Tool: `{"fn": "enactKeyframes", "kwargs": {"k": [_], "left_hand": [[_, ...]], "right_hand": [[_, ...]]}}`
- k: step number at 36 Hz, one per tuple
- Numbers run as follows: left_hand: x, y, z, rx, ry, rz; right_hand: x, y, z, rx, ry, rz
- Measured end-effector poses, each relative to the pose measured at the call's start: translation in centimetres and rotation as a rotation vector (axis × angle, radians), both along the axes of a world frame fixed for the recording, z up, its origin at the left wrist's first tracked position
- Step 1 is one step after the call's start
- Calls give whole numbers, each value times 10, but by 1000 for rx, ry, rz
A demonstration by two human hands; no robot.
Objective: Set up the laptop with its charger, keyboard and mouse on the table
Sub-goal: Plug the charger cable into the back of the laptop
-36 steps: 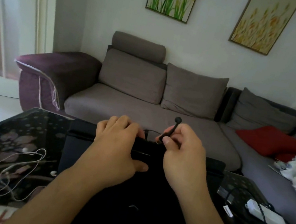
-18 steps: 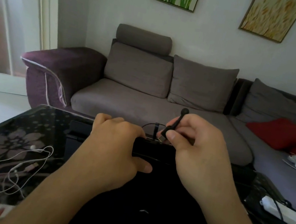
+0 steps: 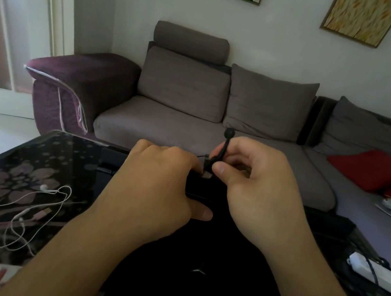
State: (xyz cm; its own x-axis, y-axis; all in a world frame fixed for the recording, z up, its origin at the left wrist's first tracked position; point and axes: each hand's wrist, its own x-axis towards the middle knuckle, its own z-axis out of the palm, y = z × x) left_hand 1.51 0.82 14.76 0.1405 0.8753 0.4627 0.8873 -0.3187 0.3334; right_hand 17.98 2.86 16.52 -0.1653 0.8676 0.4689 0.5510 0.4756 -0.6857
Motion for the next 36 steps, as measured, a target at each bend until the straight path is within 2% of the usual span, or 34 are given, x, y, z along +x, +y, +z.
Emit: {"fn": "enactKeyframes", "kwargs": {"k": [16, 26, 36], "left_hand": [[-3, 2, -5, 73, -31, -60], [-3, 1, -6, 59, -30, -60], [-3, 3, -10, 83, 8, -26]], "right_hand": [[-6, -11, 11, 45, -183, -2], [-7, -11, 12, -44, -119, -40], [-6, -7, 1, 13, -96, -18]]}}
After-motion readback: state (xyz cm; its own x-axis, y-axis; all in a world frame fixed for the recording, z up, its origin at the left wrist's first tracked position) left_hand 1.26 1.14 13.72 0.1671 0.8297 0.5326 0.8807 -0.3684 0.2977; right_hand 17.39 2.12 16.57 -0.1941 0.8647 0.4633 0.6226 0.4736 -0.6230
